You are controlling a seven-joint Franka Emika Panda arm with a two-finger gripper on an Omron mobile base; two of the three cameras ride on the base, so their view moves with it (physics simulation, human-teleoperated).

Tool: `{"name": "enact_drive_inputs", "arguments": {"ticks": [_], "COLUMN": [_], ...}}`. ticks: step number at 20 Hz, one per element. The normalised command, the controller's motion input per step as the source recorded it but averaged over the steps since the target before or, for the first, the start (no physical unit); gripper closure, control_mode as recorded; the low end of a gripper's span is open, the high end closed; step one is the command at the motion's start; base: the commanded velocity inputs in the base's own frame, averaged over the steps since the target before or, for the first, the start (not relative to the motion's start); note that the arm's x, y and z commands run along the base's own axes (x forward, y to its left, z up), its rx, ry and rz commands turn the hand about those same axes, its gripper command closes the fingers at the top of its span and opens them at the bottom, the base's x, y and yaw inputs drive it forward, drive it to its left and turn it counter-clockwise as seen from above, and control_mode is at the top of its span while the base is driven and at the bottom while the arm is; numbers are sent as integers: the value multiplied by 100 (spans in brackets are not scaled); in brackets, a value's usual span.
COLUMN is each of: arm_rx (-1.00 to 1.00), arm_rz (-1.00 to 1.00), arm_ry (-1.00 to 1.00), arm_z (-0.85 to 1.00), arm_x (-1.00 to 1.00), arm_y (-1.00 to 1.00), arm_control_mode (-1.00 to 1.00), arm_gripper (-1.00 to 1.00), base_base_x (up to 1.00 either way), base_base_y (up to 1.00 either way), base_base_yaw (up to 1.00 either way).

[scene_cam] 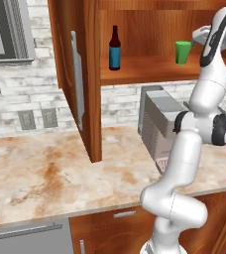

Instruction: Open the cabinet directly in front. Then move the beer and the cup to the dining counter with the candle on it.

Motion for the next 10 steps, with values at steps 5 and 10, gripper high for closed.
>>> {"name": "enact_drive_inputs", "arguments": {"ticks": [5,10], "arm_rx": [0,-4], "arm_rz": [-11,-9], "arm_ry": [0,4], "arm_z": [0,-21], "arm_x": [38,23], "arm_y": [23,22], "arm_control_mode": [-100,-100], "arm_gripper": [-100,-100], "base_base_x": [0,0], "base_base_y": [0,0], "base_base_yaw": [0,0]}}
